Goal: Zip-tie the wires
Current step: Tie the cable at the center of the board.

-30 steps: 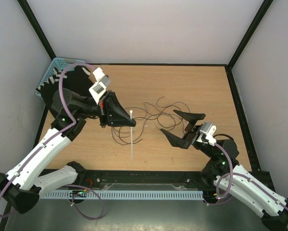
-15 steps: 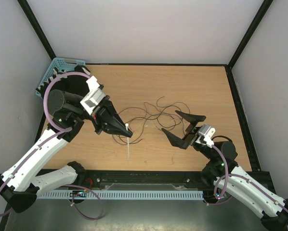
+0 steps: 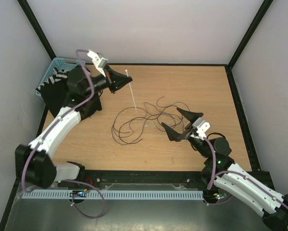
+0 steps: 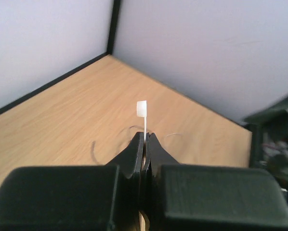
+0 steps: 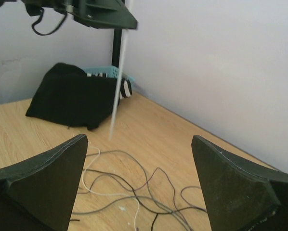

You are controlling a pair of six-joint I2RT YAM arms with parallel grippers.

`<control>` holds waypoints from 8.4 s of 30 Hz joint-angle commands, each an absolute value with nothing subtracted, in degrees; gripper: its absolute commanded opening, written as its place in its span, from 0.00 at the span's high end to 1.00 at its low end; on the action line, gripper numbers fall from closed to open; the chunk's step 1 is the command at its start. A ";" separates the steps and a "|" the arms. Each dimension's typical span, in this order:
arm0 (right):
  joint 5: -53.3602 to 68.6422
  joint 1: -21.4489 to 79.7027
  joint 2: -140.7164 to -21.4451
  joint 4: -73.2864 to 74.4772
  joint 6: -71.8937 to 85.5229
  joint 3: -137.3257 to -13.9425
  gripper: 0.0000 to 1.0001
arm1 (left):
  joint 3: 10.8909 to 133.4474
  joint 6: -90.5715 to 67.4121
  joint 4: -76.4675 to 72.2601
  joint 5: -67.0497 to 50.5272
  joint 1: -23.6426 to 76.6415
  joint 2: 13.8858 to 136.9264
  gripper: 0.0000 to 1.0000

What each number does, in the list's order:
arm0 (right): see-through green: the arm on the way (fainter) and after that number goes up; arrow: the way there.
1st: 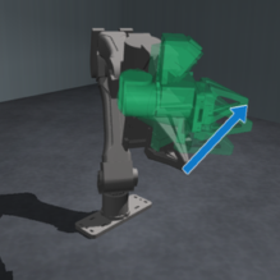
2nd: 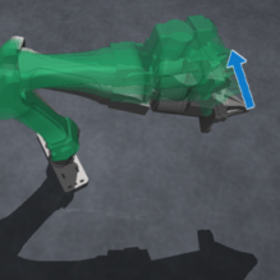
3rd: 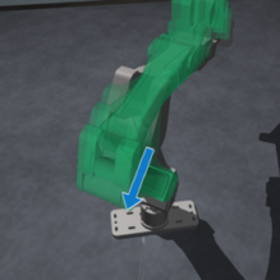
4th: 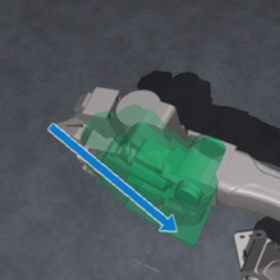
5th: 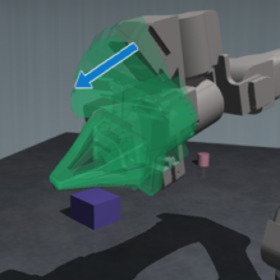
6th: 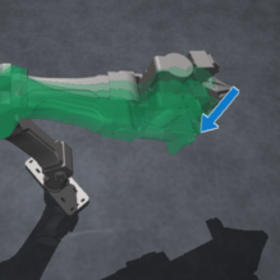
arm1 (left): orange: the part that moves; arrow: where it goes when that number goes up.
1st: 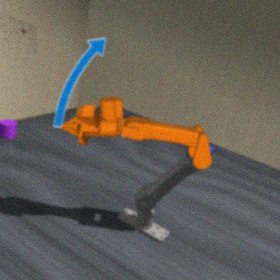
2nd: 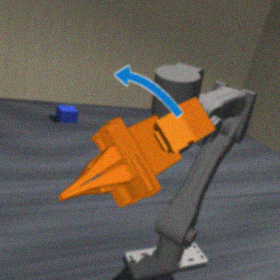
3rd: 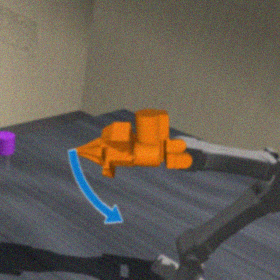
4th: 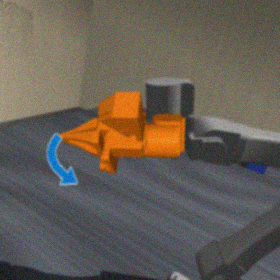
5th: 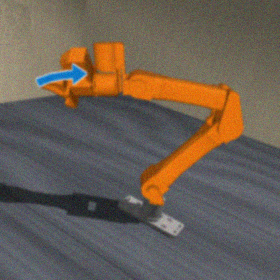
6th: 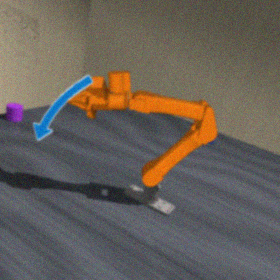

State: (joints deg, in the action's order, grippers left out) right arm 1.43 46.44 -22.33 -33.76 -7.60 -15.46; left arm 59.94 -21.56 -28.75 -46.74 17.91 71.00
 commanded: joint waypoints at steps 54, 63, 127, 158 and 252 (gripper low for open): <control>3.72 46.67 -35.54 -26.72 -5.73 -19.17 0.01 | 53.18 -17.44 -52.22 -32.19 21.39 110.93 1.00; 4.27 46.66 -36.33 -27.07 -4.92 -18.80 0.01 | 51.28 -18.80 -52.48 -33.66 23.89 109.23 1.00; 5.80 51.62 -93.71 -33.31 15.14 -33.08 0.67 | 45.10 -22.36 -52.03 -38.19 25.02 109.52 1.00; 0.43 51.81 -75.90 -33.84 -0.69 -28.14 0.22 | 47.63 -23.86 -49.22 -43.88 24.35 112.02 1.00; 8.35 56.46 -102.91 -79.75 -56.52 -16.86 0.02 | 55.90 -33.40 -42.85 -56.24 22.76 117.77 1.00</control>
